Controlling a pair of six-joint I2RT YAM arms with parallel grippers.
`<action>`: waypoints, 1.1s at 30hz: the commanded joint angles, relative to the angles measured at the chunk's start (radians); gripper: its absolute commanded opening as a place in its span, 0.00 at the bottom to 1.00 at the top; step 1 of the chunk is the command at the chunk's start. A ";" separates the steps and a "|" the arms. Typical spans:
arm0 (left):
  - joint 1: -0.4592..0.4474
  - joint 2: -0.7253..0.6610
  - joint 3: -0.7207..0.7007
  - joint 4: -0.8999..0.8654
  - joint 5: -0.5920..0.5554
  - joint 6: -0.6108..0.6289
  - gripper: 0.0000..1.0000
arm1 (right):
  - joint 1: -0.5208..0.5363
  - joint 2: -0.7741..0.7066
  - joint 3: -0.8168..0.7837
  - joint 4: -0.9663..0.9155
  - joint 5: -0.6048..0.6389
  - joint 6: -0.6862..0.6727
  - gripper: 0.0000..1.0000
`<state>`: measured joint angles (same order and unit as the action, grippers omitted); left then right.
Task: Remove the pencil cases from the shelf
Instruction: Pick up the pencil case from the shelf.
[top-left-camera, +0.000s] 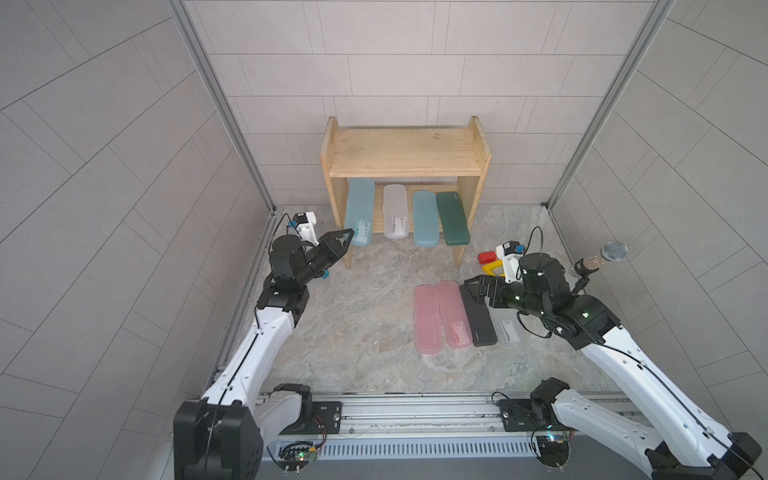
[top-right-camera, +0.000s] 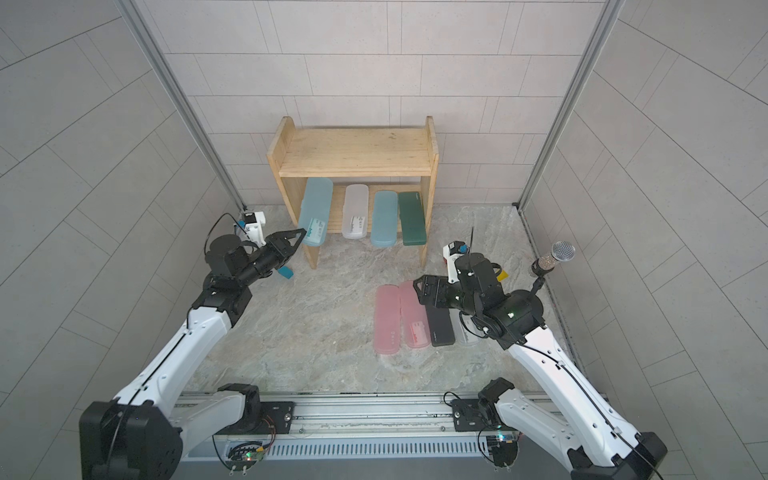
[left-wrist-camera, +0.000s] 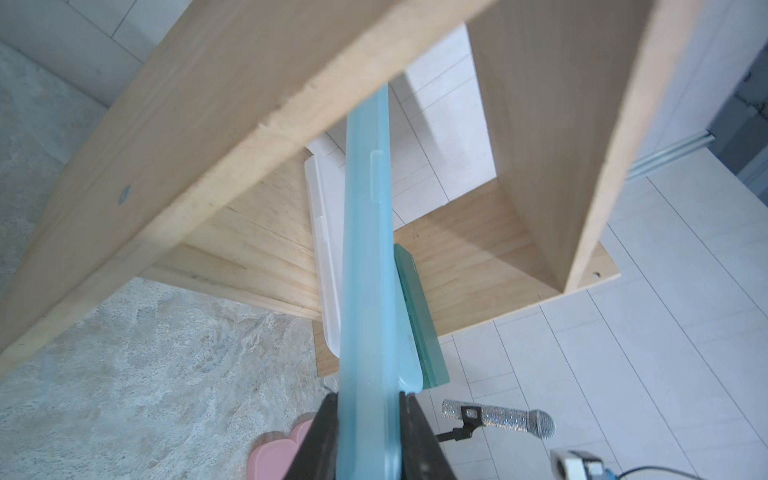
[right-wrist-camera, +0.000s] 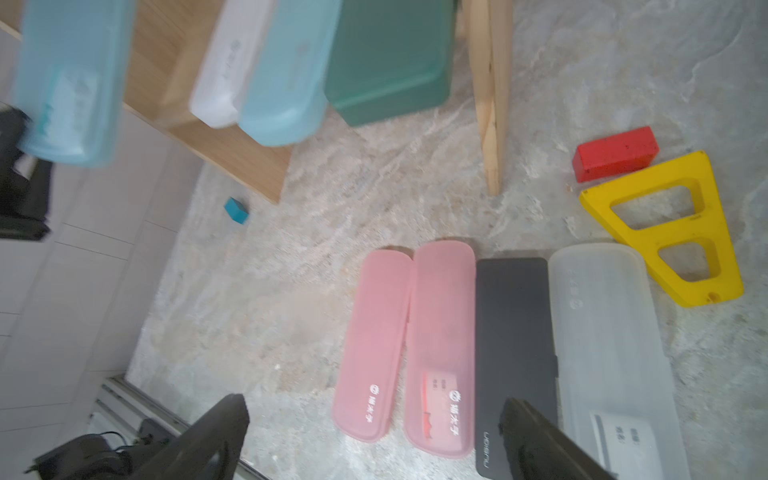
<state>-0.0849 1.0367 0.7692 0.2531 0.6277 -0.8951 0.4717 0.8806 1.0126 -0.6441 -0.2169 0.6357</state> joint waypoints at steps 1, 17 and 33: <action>0.003 -0.091 -0.055 0.019 0.071 0.125 0.00 | 0.018 0.005 0.044 0.130 -0.058 0.100 1.00; 0.000 -0.473 -0.232 0.023 0.124 0.243 0.00 | 0.365 0.457 0.420 0.412 -0.013 0.221 1.00; 0.000 -0.549 -0.258 0.023 0.130 0.239 0.00 | 0.460 0.747 0.740 0.223 0.093 0.122 1.00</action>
<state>-0.0853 0.5098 0.5098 0.2317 0.7391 -0.6750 0.9268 1.6196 1.7126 -0.3710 -0.1482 0.7910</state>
